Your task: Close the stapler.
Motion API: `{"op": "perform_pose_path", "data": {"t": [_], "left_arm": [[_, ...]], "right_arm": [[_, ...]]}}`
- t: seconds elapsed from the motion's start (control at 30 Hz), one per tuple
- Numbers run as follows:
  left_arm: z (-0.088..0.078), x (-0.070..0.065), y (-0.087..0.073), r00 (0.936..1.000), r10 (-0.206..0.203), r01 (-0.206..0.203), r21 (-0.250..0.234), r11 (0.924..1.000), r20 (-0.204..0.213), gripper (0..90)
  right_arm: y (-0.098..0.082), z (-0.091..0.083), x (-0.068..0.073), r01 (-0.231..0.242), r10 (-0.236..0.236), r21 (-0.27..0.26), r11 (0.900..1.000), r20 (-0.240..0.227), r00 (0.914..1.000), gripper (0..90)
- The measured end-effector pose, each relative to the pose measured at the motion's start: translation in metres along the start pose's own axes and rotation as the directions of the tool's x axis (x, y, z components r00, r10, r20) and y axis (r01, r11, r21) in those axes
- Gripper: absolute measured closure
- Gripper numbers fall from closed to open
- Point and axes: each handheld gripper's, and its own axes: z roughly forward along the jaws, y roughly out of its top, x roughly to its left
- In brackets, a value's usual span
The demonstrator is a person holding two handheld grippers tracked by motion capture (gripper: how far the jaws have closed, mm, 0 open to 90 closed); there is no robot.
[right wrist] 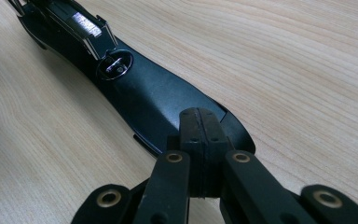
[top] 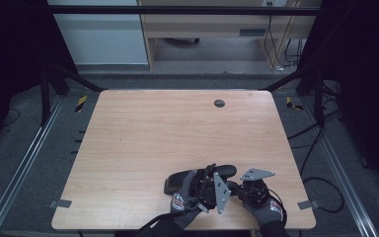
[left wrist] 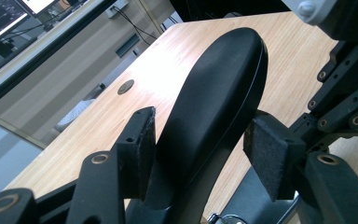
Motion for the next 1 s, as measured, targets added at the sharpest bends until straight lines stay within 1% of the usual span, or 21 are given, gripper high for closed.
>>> {"op": "perform_pose_path", "data": {"t": [0.3, 0.37, 0.4, 0.43, 0.63, 0.9, 0.97, 1.0], "left_arm": [[0.003, -0.004, -0.001, 1.0, 0.002, -0.002, 0.005, 1.0, 0.008, 42.5], [0.004, -0.006, -0.001, 0.9999, 0.006, -0.006, 0.01, 0.9999, 0.012, 41.9], [0.005, -0.007, -0.001, 0.9999, 0.007, -0.007, 0.012, 0.9999, 0.015, 41.7], [0.006, -0.008, -0.002, 0.9998, 0.01, -0.011, 0.014, 0.9998, 0.018, 41.3], [0.009, -0.012, -0.003, 0.9995, 0.024, -0.024, 0.021, 0.9995, 0.018, 40.6], [0.013, -0.015, -0.004, 0.9994, 0.025, -0.026, 0.027, 0.9993, 0.024, 39.4], [0.014, -0.016, -0.005, 0.9991, 0.032, -0.033, 0.032, 0.999, 0.026, 39.0], [0.014, -0.017, -0.005, 0.9992, 0.032, -0.032, 0.031, 0.999, 0.025, 38.8]], "right_arm": [[0.0, 0.0, 0.0, 0.004, -0.004, -0.001, 1.0, -0.002, 1.0, 90.0], [0.0, 0.0, 0.0, 0.004, -0.004, -0.002, 1.0, -0.002, 1.0, 90.0], [0.0, 0.0, 0.0, 0.011, -0.011, -0.003, 1.0, 0.0, 0.9999, 90.0], [0.0, 0.0, 0.0, 0.005, -0.005, -0.002, 1.0, -0.002, 1.0, 90.0], [-0.001, 0.0, 0.0, 0.008, -0.008, -0.004, 1.0, -0.003, 1.0, 90.0], [-0.001, 0.0, 0.0, 0.005, -0.005, -0.004, 1.0, -0.002, 1.0, 90.0], [-0.001, 0.0, 0.0, 0.014, -0.014, -0.007, 1.0, -0.004, 0.9999, 90.0], [-0.001, -0.001, 0.0, 0.006, -0.006, -0.005, 1.0, -0.005, 1.0, 90.0]]}}
